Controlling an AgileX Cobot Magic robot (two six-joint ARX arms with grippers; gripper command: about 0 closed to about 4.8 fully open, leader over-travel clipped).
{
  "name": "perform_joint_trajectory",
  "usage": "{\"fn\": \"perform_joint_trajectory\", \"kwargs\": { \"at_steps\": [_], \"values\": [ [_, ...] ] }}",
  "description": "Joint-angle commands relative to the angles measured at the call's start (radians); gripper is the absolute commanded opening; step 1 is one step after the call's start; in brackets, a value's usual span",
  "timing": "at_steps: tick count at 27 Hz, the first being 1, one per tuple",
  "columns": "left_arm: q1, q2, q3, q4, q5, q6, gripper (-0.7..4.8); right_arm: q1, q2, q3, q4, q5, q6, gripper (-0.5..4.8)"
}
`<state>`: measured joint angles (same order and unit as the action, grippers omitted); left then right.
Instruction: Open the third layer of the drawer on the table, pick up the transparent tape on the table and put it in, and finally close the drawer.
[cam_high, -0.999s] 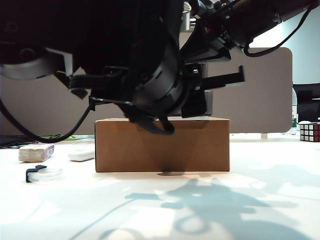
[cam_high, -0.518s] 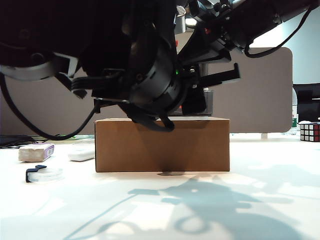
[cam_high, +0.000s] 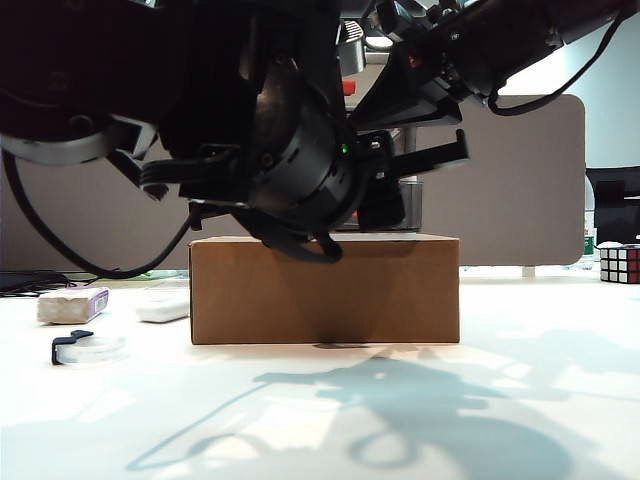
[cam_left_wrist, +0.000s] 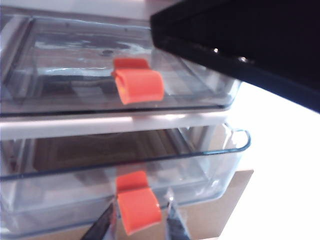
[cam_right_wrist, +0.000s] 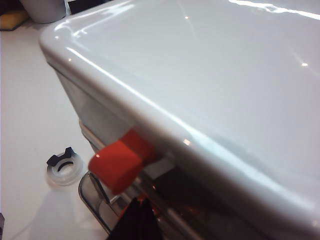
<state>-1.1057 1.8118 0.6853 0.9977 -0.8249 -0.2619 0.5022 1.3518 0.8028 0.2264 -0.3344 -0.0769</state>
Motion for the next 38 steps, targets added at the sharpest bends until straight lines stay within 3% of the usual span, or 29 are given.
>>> {"fn": "perform_joint_trajectory", "kwargs": {
  "at_steps": [1,4,8,10,22,38],
  "values": [
    [-0.001,0.003,0.005,0.005,0.002,-0.002,1.09,0.002,-0.003,0.005,0.014,-0.001,-0.002,-0.05],
    [-0.001,0.003,0.005,0.006,-0.001,-0.002,0.47,0.002,-0.002,0.005,0.014,-0.001,-0.002,-0.05],
    [-0.001,0.003,0.005,0.005,-0.001,-0.002,0.43,0.002,-0.002,0.005,0.014,-0.001,-0.002,-0.05],
    [-0.001,0.003,0.005,0.005,-0.001,-0.002,-0.09,0.002,-0.002,0.005,0.014,-0.001,-0.002,-0.05],
    [-0.026,0.003,0.005,0.004,-0.023,-0.003,-0.06,0.002,-0.002,0.005,0.013,-0.001,-0.002,-0.05],
    [-0.176,0.003,0.005,-0.042,-0.142,-0.008,-0.06,0.002,-0.002,0.005,0.010,-0.001,-0.002,-0.05]
  ]
}}
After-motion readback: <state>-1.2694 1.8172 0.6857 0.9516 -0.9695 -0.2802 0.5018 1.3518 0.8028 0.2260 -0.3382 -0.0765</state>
